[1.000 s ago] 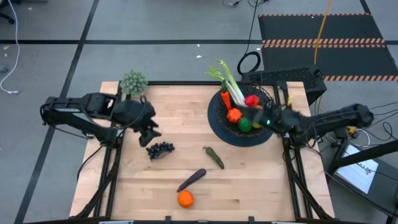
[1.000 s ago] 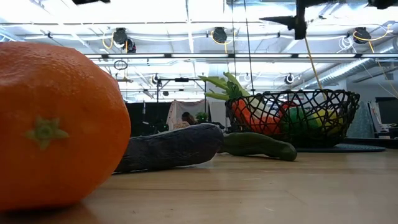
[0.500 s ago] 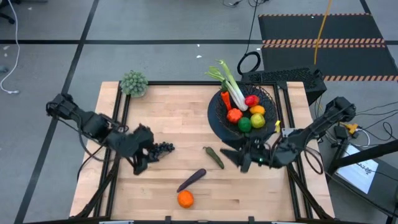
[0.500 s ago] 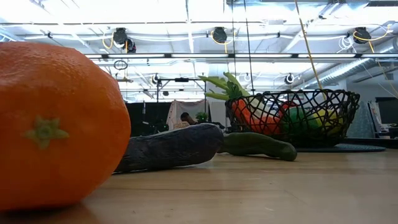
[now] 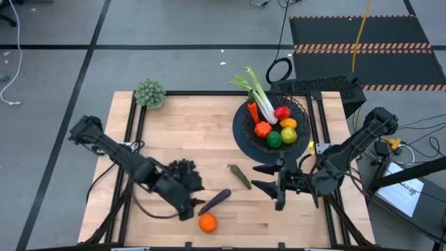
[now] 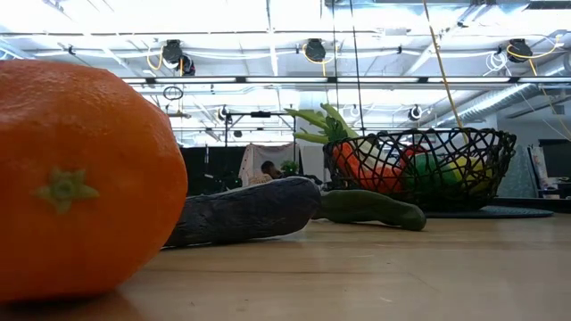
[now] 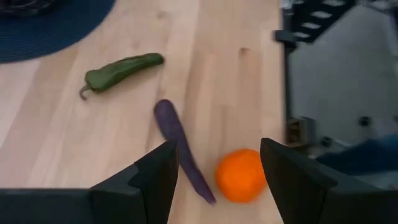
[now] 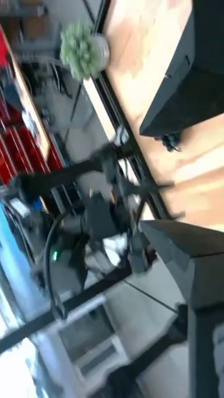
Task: Build produce basket
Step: Put the purple eggplant into the black woven basket
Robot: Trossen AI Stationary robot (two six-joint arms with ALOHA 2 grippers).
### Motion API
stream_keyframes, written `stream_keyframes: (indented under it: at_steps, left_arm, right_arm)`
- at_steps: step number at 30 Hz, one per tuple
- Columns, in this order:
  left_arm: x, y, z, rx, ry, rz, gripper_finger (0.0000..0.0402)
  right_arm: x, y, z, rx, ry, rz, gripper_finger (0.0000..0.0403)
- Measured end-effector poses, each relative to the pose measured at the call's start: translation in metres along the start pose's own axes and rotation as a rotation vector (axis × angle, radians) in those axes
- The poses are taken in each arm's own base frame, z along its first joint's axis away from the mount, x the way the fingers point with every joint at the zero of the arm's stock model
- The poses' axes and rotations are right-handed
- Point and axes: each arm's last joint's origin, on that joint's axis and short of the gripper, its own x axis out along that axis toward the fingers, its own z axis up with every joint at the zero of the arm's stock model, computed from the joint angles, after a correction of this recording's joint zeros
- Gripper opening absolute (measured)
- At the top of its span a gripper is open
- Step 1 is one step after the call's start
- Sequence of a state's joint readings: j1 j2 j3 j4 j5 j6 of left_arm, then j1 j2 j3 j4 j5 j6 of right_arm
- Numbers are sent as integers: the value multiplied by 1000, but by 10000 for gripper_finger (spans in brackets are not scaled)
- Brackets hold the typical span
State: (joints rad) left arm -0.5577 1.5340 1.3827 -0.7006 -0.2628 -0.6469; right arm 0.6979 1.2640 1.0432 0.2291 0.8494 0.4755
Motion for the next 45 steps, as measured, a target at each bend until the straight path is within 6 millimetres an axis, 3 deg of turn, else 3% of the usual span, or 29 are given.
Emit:
stream_keyframes:
  at_steps: [6,15,20,28,38,45]
  left_arm:
    - [50,2,-3,-11,36,90,232]
    - [106,1,-20,-40,106,152,311]
    - [134,9,-31,-64,183,192,323]
    - [167,28,-37,-100,278,199,270]
    - [182,44,-37,-66,351,172,200]
    - [186,55,-33,-85,350,189,129]
  right_arm:
    - [-18,-8,1,-41,91,82,194]
    - [-39,-37,-7,-68,140,124,180]
    - [-45,-50,-15,-19,149,117,180]
    - [-51,-60,-25,-32,168,121,180]
    - [-55,-64,-23,-75,157,127,180]
    - [-57,-68,-16,-87,129,123,180]
